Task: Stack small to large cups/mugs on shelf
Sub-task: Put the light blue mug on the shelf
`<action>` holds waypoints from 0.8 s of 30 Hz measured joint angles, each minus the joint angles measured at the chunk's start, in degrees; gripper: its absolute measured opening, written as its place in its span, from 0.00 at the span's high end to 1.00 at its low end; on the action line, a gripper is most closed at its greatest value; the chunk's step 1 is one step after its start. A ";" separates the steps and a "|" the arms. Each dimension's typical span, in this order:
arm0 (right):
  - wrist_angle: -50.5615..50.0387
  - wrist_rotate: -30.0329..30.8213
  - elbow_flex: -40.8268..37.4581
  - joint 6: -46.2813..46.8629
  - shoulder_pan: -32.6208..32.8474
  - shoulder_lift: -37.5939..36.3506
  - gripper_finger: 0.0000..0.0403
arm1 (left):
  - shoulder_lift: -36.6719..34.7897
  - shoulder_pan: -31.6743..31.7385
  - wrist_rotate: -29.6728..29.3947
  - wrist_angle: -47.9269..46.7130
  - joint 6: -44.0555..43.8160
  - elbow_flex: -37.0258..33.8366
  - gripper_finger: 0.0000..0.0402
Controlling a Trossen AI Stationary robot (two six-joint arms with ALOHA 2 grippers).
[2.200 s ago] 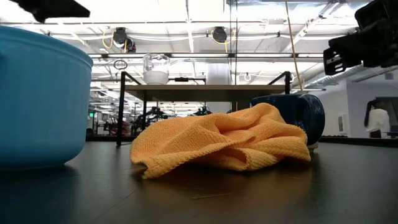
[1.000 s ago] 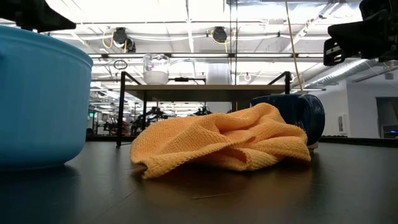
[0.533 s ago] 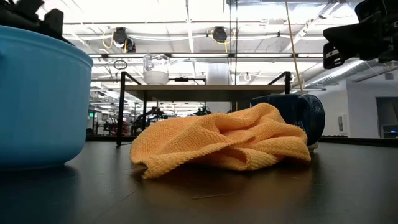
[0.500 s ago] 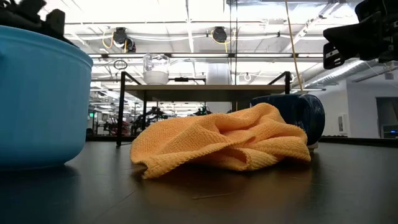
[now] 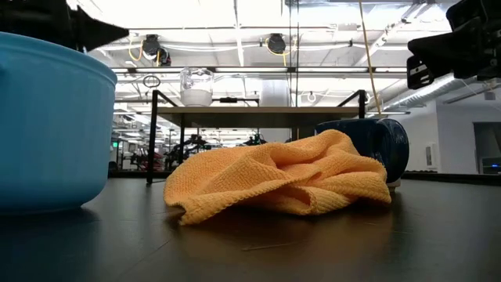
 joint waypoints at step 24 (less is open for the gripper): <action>-1.03 -2.83 0.00 -0.02 0.04 -0.01 1.00 | -0.04 0.20 12.90 -20.43 -10.25 4.50 0.99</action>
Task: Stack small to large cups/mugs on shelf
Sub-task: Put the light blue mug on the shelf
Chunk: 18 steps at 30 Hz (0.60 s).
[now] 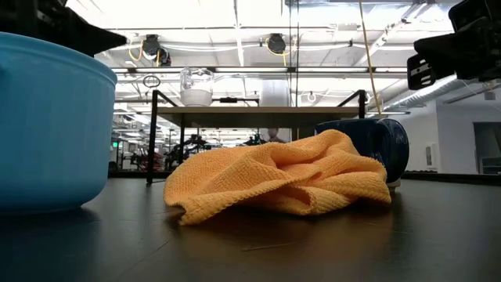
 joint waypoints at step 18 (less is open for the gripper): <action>-1.95 0.09 0.02 0.17 0.00 0.02 1.00 | 0.00 -0.32 13.47 -3.47 -3.11 2.46 0.99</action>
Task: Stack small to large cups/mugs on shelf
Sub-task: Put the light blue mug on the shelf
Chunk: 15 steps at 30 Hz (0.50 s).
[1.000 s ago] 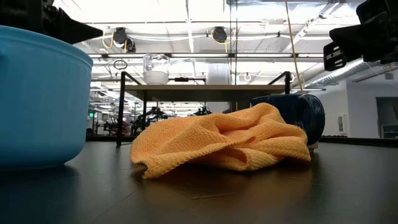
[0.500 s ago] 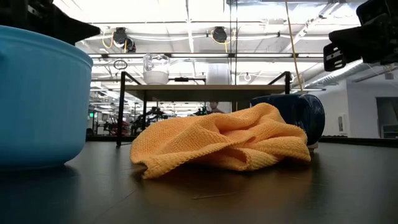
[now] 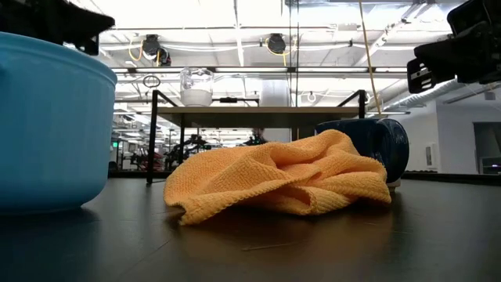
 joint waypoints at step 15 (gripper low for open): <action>0.04 0.00 0.00 0.00 0.00 0.00 1.00 | 6.83 -0.01 1.43 -2.40 -2.22 3.85 1.00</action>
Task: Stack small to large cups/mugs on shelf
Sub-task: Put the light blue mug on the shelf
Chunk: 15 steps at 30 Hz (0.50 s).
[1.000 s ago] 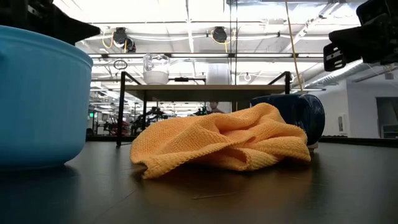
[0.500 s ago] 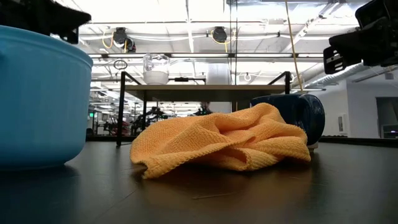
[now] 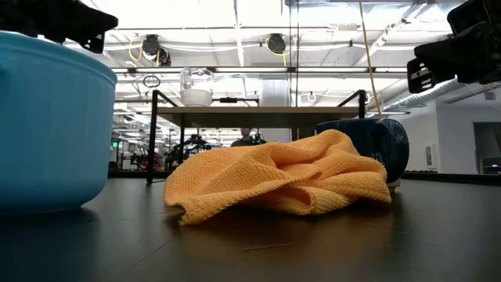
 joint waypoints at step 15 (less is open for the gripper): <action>-0.02 0.00 0.00 -0.13 0.00 0.00 1.00 | 13.92 -2.98 3.19 -1.94 -0.57 12.58 1.00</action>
